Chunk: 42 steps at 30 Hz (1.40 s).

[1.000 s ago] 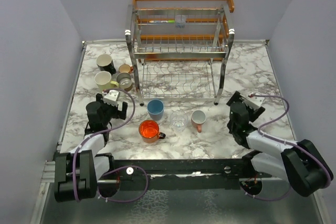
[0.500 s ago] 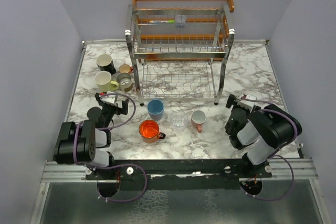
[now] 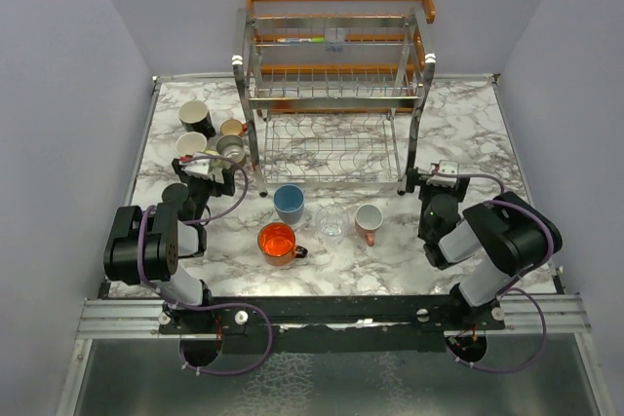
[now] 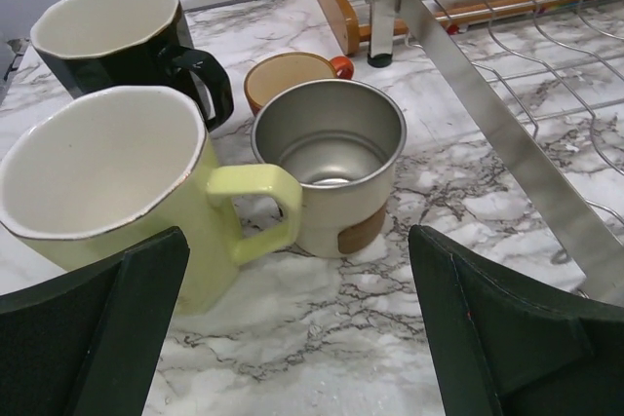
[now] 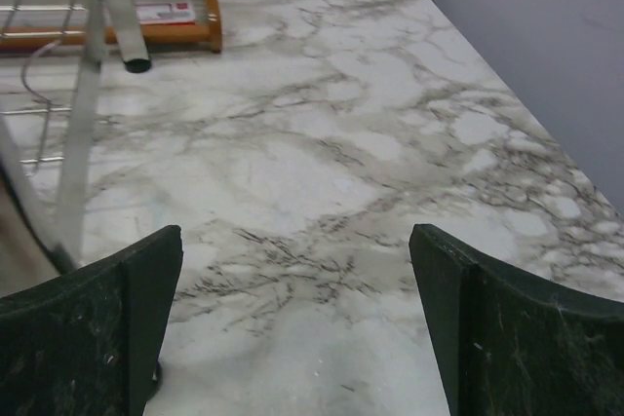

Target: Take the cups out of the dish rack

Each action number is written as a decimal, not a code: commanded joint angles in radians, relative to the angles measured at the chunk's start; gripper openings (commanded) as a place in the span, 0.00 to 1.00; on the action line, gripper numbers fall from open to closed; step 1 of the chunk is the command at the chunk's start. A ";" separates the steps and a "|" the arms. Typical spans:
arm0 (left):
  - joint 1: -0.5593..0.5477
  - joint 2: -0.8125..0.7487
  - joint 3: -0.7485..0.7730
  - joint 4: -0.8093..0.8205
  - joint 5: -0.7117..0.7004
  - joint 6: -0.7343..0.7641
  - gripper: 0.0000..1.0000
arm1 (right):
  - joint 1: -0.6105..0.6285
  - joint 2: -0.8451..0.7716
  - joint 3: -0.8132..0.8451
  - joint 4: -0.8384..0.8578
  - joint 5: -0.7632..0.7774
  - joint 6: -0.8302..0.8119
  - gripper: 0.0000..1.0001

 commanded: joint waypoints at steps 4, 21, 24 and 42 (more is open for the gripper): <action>-0.005 0.019 0.044 -0.082 -0.062 -0.028 0.99 | -0.016 -0.014 -0.058 0.243 -0.233 -0.049 1.00; -0.016 0.025 0.061 -0.111 -0.092 -0.024 0.99 | -0.158 0.010 0.045 0.015 -0.455 0.041 1.00; -0.023 0.031 0.084 -0.154 -0.110 -0.019 0.98 | -0.158 -0.009 0.051 -0.034 -0.452 0.053 1.00; -0.049 0.036 0.117 -0.216 -0.157 -0.008 0.99 | -0.158 0.000 0.059 -0.034 -0.455 0.048 1.00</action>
